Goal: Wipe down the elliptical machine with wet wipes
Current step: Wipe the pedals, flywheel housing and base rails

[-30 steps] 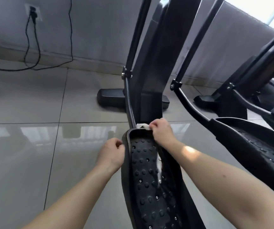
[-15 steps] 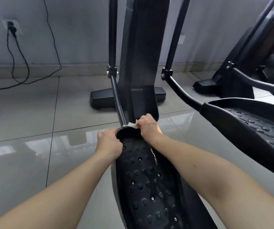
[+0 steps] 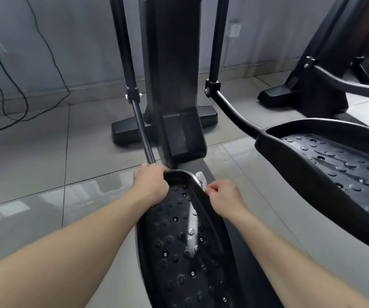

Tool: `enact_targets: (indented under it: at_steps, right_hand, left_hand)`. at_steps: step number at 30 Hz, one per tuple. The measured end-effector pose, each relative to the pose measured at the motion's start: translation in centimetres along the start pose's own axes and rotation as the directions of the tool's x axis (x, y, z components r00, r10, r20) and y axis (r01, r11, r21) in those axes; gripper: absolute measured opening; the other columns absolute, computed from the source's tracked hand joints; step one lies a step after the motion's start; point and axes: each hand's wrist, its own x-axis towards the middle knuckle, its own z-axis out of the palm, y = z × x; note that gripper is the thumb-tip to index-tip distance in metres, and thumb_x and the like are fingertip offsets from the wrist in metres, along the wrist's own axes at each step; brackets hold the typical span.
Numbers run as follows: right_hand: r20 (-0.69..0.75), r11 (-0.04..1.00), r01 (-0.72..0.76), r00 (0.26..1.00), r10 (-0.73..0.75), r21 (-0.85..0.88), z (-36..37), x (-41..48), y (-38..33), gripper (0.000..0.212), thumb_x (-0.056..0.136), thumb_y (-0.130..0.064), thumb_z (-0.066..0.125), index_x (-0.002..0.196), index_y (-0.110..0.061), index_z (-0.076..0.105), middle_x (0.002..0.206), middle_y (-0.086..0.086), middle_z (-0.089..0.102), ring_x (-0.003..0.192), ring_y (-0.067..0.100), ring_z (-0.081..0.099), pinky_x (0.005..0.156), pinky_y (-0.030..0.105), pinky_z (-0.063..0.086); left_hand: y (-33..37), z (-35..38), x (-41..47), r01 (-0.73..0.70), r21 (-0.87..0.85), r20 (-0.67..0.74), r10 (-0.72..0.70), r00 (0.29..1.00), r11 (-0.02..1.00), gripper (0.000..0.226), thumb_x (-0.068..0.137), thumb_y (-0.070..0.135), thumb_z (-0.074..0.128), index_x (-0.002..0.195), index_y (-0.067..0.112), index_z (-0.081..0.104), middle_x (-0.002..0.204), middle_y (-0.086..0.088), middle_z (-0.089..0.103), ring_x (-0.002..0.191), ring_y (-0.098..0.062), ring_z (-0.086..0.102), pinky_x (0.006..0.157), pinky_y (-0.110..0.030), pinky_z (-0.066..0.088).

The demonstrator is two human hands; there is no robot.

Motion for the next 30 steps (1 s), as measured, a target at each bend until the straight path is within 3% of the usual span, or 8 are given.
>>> enact_targets:
  at_steps: [6,10,16,18,20,24,26,30]
  right_hand:
    - [0.123,0.996,-0.004,0.992,-0.007,0.087,1.5,4.3,-2.1,0.046,0.104,-0.030,0.052,0.066,-0.004,0.053,0.061,0.000,0.045,0.059,0.017,0.039,0.056,0.032,0.028]
    - [0.126,0.999,-0.020,0.992,0.016,0.033,1.0,0.2,-0.7,0.058,0.107,-0.047,0.044,0.059,-0.015,0.038,0.058,0.002,0.042,0.052,0.017,0.038,0.053,0.035,0.027]
    - [0.208,0.961,-0.270,0.945,0.251,0.065,-0.9,-7.8,3.6,0.066,0.101,-0.067,0.032,0.067,-0.014,0.050,0.070,0.001,0.057,0.069,0.016,0.057,0.071,0.033,0.044]
    - [0.186,0.951,-0.294,0.944,0.273,0.095,-0.5,-7.2,3.4,0.075,0.101,-0.068,0.033,0.090,-0.004,0.070,0.097,0.008,0.073,0.097,0.022,0.067,0.094,0.036,0.049]
    - [0.153,0.954,-0.261,0.959,0.238,0.151,0.2,-5.9,2.0,0.077,0.098,-0.072,0.034,0.109,-0.007,0.072,0.112,0.011,0.073,0.111,0.026,0.066,0.105,0.044,0.048]
    - [0.058,0.967,-0.096,0.995,0.084,0.237,1.5,-5.0,0.9,0.045,0.106,-0.056,0.037,0.141,-0.035,0.058,0.140,-0.006,0.063,0.132,0.013,0.052,0.115,0.035,0.038]
    - [0.052,0.956,-0.111,0.994,0.100,0.270,1.7,-6.3,2.1,0.043,0.104,-0.057,0.040,0.138,-0.041,0.060,0.138,-0.015,0.063,0.130,0.006,0.053,0.115,0.030,0.037]
    - [0.119,0.929,-0.329,0.943,0.312,0.170,1.8,-11.5,6.4,0.056,0.096,-0.074,0.038,0.098,-0.033,0.075,0.113,-0.012,0.074,0.112,0.009,0.066,0.111,0.039,0.045]
  left_hand:
    - [2.3,-0.4,2.1,-0.166,-0.020,0.052,0.167,0.985,0.986,0.057,0.092,0.002,0.040,0.140,0.026,0.058,0.142,-0.009,0.053,0.132,-0.036,0.044,0.112,-0.042,0.036]
    - [3.5,0.4,3.2,-0.260,-0.002,0.111,0.259,0.960,0.966,0.063,0.093,0.001,0.035,0.148,0.026,0.051,0.146,-0.009,0.052,0.133,-0.034,0.046,0.108,-0.042,0.043]
    - [5.6,2.6,4.5,-0.489,-0.032,0.142,0.488,0.861,0.872,0.037,0.102,0.020,0.045,0.132,0.028,0.064,0.133,0.004,0.065,0.126,-0.021,0.055,0.112,-0.036,0.039]
    - [6.3,3.9,4.2,-0.549,-0.035,0.146,0.547,0.824,0.835,0.033,0.102,0.024,0.045,0.127,0.028,0.068,0.127,0.006,0.068,0.123,-0.019,0.055,0.111,-0.034,0.037]
    - [6.4,5.0,3.6,-0.579,-0.037,0.144,0.577,0.804,0.815,0.032,0.101,0.028,0.044,0.122,0.031,0.069,0.122,0.006,0.069,0.122,-0.021,0.053,0.109,-0.035,0.038]
    - [5.6,4.9,3.7,-0.616,-0.031,0.127,0.614,0.779,0.787,0.032,0.102,0.024,0.042,0.119,0.029,0.068,0.118,0.007,0.070,0.119,-0.019,0.056,0.107,-0.037,0.039]
    - [5.4,4.2,3.7,-0.627,-0.023,0.102,0.626,0.773,0.778,0.033,0.101,0.021,0.043,0.123,0.025,0.068,0.123,0.007,0.069,0.121,-0.018,0.057,0.109,-0.036,0.038]
    - [5.4,4.4,3.3,-0.651,0.000,0.132,0.645,0.753,0.759,0.035,0.101,0.019,0.043,0.125,0.023,0.067,0.124,0.006,0.067,0.121,-0.020,0.056,0.110,-0.034,0.038]
